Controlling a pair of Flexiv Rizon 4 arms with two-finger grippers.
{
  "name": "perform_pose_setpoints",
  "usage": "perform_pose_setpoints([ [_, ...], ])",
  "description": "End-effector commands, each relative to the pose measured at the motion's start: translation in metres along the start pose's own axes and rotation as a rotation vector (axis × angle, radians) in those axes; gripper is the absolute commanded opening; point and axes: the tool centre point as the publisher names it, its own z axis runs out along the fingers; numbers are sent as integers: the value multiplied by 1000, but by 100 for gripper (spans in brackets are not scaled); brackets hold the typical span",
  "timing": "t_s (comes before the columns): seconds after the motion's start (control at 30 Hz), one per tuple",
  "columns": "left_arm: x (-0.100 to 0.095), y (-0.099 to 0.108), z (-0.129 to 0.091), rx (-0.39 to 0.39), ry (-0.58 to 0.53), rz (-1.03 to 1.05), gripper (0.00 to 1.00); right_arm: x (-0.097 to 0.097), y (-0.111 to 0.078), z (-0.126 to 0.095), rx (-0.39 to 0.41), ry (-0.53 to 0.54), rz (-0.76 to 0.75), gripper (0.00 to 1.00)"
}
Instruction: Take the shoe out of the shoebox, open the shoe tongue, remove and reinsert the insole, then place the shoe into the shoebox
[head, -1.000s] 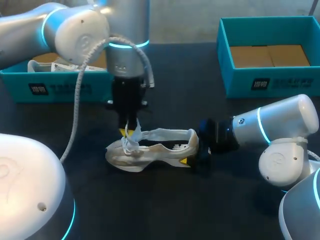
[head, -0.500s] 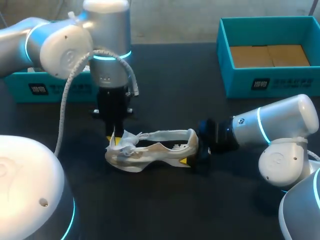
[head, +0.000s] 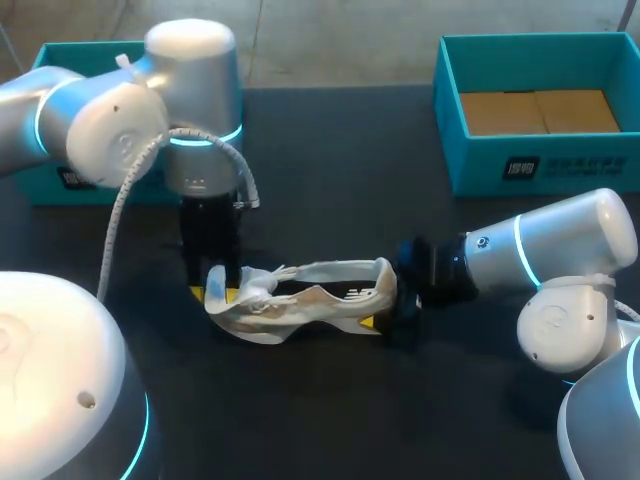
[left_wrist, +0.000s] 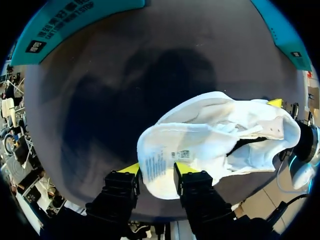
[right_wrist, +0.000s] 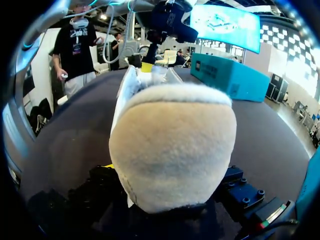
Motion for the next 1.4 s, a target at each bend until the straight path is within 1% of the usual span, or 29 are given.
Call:
perform_pose_setpoints([
  [0.03,-10,1,6,4,17,-9,50,1,0,2,8,-4,1,0],
  [0.07,-11,1,7,2,17,-14,56,1,0,2,8,-4,1,0],
  [0.1,-11,1,8,2,16,-16,69,1,0,2,8,-4,1,0],
  [0.17,-12,1,10,1,16,-20,85,1,0,2,8,-4,1,0],
  [0.2,-12,1,10,0,17,-21,89,1,0,2,8,-4,1,0],
  [0.23,-12,1,10,0,18,-22,89,1,0,2,8,-4,1,0],
  [0.27,-11,3,9,3,27,-19,92,1,0,2,8,-4,1,0],
  [0.37,-9,6,1,19,65,-4,99,1,0,2,8,-4,1,0],
  [0.47,-7,8,-10,47,109,23,100,1,0,2,8,-4,1,0],
  [0.53,-6,12,-18,47,150,39,100,1,0,2,8,-4,1,0],
  [0.7,-1,15,-29,58,162,101,100,1,0,2,8,-4,1,0],
  [0.8,3,16,-33,49,171,118,100,1,0,2,8,-4,1,0],
  [0.97,8,20,-41,-2,203,153,100,1,0,2,8,-4,1,0],
  [1.1,13,15,-55,7,212,209,100,1,0,2,8,-4,1,0],
  [1.2,15,11,-68,34,212,284,100,1,0,2,8,-4,1,0],
  [1.23,16,8,-73,43,218,315,100,1,0,2,8,-4,1,0],
  [1.3,18,3,-81,29,236,392,100,1,0,2,8,-4,1,0],
  [1.33,18,-1,-85,47,228,426,100,1,0,2,8,-4,1,0],
  [1.4,22,-7,-94,52,214,525,100,1,0,2,8,-4,1,0],
])
